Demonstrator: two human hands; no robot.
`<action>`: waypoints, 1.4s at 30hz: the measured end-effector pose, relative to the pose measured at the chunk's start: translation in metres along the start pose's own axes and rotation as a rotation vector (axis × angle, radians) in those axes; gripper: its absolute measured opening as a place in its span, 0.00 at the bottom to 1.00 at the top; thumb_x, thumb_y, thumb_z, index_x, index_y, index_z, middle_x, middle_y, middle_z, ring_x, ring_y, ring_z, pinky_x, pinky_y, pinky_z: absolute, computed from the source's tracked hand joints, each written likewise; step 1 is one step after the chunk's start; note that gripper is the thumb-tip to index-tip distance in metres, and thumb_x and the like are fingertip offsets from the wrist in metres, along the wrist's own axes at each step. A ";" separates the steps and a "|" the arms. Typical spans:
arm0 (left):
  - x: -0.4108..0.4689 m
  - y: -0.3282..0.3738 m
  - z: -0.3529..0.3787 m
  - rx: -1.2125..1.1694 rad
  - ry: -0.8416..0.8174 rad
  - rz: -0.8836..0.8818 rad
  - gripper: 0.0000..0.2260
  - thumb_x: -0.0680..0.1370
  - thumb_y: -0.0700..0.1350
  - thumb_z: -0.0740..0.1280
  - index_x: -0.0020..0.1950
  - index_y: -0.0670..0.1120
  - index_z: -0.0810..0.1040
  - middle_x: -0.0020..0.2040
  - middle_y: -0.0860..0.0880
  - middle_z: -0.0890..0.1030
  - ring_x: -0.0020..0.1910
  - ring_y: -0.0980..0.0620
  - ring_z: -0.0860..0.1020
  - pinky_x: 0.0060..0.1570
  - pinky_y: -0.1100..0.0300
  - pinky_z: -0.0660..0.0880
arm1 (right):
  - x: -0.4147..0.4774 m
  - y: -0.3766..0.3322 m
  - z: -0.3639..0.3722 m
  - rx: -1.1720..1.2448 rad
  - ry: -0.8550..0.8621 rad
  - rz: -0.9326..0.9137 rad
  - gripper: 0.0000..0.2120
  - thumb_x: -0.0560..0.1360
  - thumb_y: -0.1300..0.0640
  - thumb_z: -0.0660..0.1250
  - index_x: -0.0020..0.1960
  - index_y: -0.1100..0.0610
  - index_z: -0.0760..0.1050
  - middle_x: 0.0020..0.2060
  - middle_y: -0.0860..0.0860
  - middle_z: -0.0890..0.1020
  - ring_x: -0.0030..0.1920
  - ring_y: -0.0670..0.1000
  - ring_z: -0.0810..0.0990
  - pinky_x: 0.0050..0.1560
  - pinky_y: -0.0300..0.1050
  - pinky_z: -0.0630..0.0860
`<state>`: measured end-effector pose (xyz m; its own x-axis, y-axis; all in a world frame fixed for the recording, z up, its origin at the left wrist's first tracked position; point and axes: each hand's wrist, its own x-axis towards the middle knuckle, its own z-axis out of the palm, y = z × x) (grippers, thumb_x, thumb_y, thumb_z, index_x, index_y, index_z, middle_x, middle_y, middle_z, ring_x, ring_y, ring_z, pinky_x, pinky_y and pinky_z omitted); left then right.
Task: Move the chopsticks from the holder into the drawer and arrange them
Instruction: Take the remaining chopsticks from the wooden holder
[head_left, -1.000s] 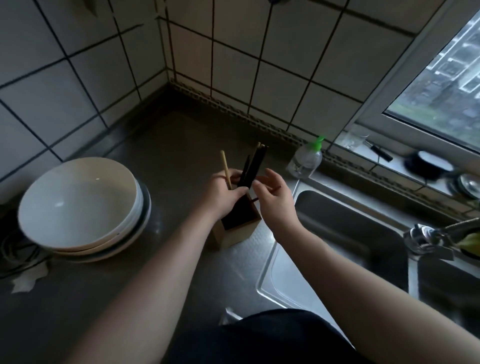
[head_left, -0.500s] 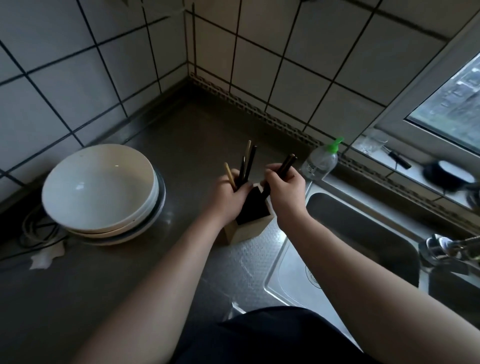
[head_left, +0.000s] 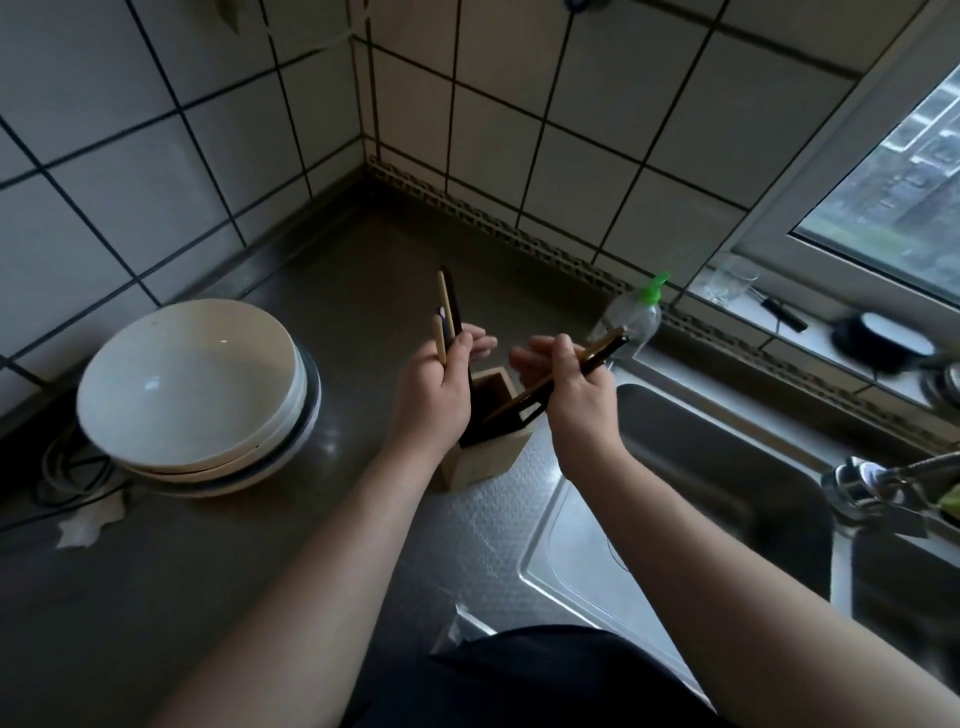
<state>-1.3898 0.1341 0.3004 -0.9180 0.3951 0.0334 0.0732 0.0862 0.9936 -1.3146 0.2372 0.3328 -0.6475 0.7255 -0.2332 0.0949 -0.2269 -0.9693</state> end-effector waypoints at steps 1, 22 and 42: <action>0.000 0.006 -0.001 -0.025 0.001 0.016 0.10 0.84 0.45 0.57 0.55 0.45 0.78 0.49 0.54 0.85 0.52 0.59 0.82 0.55 0.63 0.76 | -0.001 -0.005 -0.003 0.021 0.003 -0.023 0.16 0.83 0.55 0.54 0.56 0.65 0.76 0.46 0.58 0.85 0.49 0.54 0.84 0.58 0.50 0.79; -0.105 0.108 0.059 -0.147 -0.124 0.401 0.11 0.84 0.38 0.55 0.56 0.39 0.77 0.52 0.44 0.83 0.53 0.50 0.82 0.57 0.55 0.78 | -0.119 -0.085 -0.147 0.397 0.120 -0.503 0.13 0.83 0.59 0.53 0.55 0.62 0.75 0.46 0.58 0.86 0.54 0.60 0.83 0.61 0.57 0.76; -0.468 0.087 0.221 -0.175 -0.908 0.209 0.09 0.84 0.40 0.57 0.54 0.46 0.77 0.53 0.46 0.83 0.54 0.52 0.83 0.56 0.59 0.76 | -0.452 0.028 -0.416 0.158 0.692 -0.507 0.16 0.79 0.52 0.56 0.58 0.61 0.75 0.52 0.56 0.84 0.55 0.52 0.83 0.62 0.48 0.77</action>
<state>-0.8673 0.1587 0.3471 -0.2335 0.9539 0.1885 0.0748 -0.1757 0.9816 -0.7043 0.1732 0.3790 0.0262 0.9835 0.1791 -0.2195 0.1804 -0.9588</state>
